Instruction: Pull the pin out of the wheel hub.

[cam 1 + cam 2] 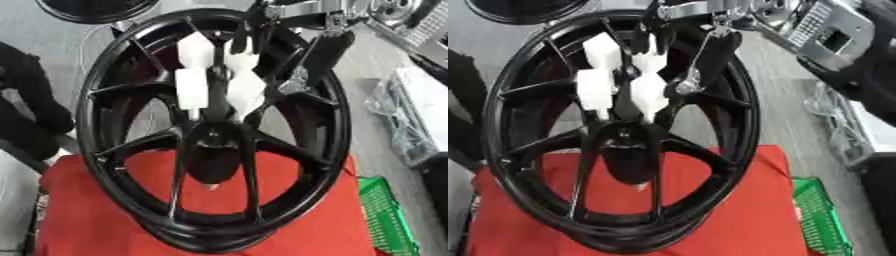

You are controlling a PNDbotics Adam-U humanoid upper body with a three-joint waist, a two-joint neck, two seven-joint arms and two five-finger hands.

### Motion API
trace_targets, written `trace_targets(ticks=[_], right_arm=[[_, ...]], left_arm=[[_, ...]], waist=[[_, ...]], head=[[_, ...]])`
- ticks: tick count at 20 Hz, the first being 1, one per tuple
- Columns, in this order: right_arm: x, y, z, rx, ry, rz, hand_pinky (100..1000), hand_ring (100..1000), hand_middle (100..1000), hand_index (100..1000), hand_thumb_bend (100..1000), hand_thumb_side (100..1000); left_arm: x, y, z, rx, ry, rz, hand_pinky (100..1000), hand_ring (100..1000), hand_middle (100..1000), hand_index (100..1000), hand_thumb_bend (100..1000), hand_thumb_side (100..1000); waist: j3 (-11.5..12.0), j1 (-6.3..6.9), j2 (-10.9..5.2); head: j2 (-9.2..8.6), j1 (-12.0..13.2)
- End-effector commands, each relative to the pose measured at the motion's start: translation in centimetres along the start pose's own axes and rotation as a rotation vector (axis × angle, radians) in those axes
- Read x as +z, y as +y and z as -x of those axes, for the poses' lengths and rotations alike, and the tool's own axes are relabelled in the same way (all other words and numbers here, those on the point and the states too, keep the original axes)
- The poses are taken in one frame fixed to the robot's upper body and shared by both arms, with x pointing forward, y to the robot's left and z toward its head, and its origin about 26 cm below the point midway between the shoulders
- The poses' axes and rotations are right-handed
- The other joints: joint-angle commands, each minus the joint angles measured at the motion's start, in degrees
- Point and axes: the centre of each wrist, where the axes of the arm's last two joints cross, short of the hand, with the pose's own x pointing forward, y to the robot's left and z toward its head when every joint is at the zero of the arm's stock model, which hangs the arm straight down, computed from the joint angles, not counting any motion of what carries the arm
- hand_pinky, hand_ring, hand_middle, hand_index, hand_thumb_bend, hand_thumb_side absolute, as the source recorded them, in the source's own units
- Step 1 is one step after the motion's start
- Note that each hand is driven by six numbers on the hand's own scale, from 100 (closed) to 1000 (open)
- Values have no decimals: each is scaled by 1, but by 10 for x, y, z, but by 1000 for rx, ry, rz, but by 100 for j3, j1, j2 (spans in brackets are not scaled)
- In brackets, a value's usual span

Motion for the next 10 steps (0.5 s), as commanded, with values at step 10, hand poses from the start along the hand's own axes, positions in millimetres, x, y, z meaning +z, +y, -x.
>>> trace_targets(ticks=[10], right_arm=[[11,-14,-12,41,-3,56,640,558,603,735,387,127]], left_arm=[[-2,0,-6,-9,-19,16,573,891,791,678,375,639]], waist=[[-18,21,-109]], head=[[-2,-16]])
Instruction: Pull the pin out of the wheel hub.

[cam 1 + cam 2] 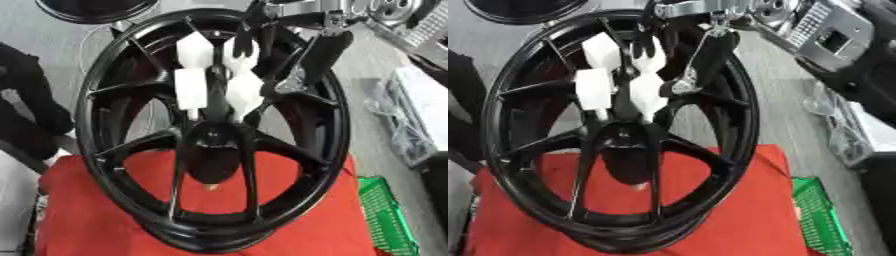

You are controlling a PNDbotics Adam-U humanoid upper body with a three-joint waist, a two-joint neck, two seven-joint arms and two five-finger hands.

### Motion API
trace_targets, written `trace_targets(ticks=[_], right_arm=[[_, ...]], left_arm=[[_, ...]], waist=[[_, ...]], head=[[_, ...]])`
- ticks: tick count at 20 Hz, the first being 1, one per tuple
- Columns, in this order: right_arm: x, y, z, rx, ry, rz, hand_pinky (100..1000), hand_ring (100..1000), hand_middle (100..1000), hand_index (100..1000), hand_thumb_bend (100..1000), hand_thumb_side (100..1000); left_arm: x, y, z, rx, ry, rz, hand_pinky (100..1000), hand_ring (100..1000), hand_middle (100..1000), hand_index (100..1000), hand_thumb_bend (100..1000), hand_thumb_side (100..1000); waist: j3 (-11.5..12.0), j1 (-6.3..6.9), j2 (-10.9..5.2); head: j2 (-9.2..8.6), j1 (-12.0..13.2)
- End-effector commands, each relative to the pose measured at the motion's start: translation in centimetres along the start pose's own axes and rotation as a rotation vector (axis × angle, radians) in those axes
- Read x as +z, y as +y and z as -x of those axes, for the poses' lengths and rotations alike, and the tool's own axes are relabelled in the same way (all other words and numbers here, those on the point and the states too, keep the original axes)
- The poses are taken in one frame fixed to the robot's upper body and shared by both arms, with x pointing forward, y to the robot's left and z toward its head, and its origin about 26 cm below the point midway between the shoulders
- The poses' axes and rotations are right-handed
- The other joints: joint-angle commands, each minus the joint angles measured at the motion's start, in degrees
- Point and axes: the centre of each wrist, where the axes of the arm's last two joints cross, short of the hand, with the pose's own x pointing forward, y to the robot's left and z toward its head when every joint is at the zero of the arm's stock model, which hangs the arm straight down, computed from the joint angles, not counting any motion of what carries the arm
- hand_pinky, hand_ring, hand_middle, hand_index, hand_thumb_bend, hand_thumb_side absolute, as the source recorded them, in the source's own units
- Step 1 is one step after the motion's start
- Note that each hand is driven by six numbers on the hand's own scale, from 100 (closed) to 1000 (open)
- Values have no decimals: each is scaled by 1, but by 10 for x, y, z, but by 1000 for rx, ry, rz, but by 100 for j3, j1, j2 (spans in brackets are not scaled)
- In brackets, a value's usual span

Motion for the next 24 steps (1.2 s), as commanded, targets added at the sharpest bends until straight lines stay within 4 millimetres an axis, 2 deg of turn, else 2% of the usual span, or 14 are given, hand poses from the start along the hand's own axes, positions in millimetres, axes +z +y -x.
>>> trace_targets(ticks=[1,11,18,24], right_arm=[[10,-11,-5,28,15,32,636,556,601,733,389,128],[7,-7,-11,11,29,24,625,550,600,731,370,137],[7,-4,-12,-3,41,23,648,601,638,752,354,132],[6,-1,-11,-14,42,19,651,609,644,756,352,131]], left_arm=[[-3,2,-7,-10,-24,11,573,891,792,678,374,639],[-3,1,-7,-9,-21,14,573,894,792,676,373,639],[-2,1,-7,-10,-19,18,572,896,793,676,372,639],[-2,0,-7,-9,-18,21,572,898,794,675,371,640]], waist=[[1,18,-110],[0,29,-117],[-2,31,-123],[5,39,-120]], head=[[-4,-15],[13,7],[16,2],[22,-7]])
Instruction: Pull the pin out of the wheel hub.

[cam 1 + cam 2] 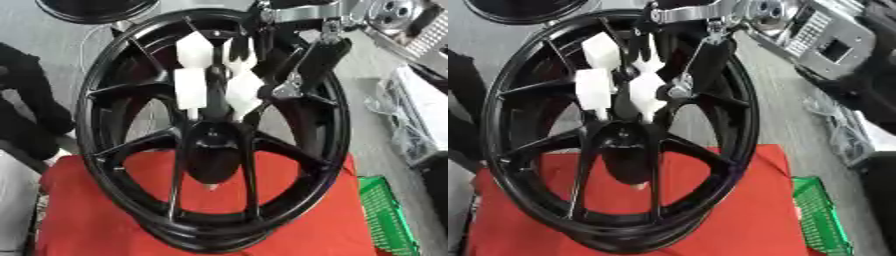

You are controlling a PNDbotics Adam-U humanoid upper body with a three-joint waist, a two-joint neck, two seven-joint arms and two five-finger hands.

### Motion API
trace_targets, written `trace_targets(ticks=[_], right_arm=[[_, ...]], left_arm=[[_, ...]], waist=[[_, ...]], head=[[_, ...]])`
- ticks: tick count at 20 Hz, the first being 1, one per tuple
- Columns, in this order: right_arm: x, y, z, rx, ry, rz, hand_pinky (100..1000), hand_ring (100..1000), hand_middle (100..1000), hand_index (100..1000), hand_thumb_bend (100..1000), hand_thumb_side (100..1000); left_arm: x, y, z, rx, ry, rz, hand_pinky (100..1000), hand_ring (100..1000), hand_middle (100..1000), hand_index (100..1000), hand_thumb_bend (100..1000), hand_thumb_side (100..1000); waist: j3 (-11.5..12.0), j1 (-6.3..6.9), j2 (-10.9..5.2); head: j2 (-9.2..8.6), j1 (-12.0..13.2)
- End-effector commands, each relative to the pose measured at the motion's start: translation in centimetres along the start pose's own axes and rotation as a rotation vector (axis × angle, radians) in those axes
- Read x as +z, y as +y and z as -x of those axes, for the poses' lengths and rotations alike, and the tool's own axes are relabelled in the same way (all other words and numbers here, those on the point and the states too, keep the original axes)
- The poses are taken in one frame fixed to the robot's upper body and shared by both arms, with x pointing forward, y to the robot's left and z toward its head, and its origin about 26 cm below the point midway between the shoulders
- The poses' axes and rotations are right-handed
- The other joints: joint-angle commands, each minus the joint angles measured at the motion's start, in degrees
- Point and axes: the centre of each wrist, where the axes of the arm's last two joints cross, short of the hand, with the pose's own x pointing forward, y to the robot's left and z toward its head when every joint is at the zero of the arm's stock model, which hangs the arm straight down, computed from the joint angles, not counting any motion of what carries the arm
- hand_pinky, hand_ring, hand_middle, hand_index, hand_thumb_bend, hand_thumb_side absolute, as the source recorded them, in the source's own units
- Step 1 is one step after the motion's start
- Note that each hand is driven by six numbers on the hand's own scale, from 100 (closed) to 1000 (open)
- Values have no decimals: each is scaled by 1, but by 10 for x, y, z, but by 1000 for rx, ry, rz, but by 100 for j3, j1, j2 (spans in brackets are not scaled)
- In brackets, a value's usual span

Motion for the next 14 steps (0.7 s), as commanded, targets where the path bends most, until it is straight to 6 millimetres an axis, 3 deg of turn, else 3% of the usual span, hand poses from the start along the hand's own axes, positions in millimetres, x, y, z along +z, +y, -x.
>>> trace_targets(ticks=[1,14], right_arm=[[6,-9,-2,22,6,30,651,609,644,756,353,126],[3,-7,-3,16,3,29,631,592,629,745,348,122]], left_arm=[[-2,0,-7,-7,-23,16,572,898,794,675,371,640],[-3,-1,-7,-5,-23,18,571,901,795,672,368,642]], waist=[[6,24,-118],[19,27,-117]], head=[[19,-13],[32,-13]])
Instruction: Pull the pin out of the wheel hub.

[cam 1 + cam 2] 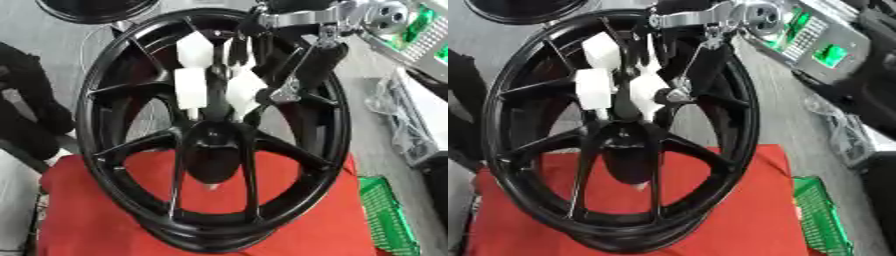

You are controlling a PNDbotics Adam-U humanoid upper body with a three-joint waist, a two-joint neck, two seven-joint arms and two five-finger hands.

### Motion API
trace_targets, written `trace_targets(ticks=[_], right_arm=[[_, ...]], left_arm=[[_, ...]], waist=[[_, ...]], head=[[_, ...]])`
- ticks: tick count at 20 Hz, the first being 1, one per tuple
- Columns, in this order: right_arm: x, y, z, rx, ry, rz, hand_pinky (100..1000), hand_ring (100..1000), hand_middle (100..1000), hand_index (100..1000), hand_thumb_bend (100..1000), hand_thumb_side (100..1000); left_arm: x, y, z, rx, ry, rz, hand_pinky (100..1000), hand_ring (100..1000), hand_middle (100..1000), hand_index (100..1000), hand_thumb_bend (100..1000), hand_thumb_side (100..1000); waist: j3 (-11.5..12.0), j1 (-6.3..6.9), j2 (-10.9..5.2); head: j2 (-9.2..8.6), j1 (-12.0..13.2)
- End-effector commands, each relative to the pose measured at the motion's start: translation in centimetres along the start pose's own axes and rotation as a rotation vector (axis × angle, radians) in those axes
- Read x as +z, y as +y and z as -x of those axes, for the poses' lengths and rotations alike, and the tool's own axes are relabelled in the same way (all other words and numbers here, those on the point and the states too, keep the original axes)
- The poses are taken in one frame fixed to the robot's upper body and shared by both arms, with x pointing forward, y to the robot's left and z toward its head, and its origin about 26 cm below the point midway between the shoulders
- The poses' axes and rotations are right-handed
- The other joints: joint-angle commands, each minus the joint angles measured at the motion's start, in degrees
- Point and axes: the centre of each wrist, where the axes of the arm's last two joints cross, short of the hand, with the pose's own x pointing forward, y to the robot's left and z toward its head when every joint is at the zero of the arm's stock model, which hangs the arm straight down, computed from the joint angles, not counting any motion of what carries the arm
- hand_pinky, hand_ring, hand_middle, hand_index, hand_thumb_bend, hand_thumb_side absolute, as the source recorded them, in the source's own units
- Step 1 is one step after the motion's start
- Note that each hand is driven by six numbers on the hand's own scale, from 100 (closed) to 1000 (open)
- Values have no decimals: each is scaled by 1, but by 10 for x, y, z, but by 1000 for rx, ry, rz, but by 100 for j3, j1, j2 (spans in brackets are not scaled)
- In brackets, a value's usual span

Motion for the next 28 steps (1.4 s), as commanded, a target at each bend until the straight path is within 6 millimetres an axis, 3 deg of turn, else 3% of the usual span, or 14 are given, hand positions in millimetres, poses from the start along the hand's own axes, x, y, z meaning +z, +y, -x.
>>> trace_targets(ticks=[1,15,28], right_arm=[[6,-9,-1,22,14,30,631,592,629,745,348,120],[3,-1,4,16,22,18,635,596,631,747,369,100],[0,5,7,6,20,-7,627,589,620,735,334,101]], left_arm=[[-3,0,-7,-4,-25,12,571,901,795,671,368,642],[-3,-1,-8,5,-27,14,571,903,796,665,366,643],[-3,-1,-8,5,-25,19,571,906,797,660,361,646]], waist=[[5,26,-116],[36,28,-119],[35,33,-117]], head=[[29,-10],[33,-27],[45,-29]])
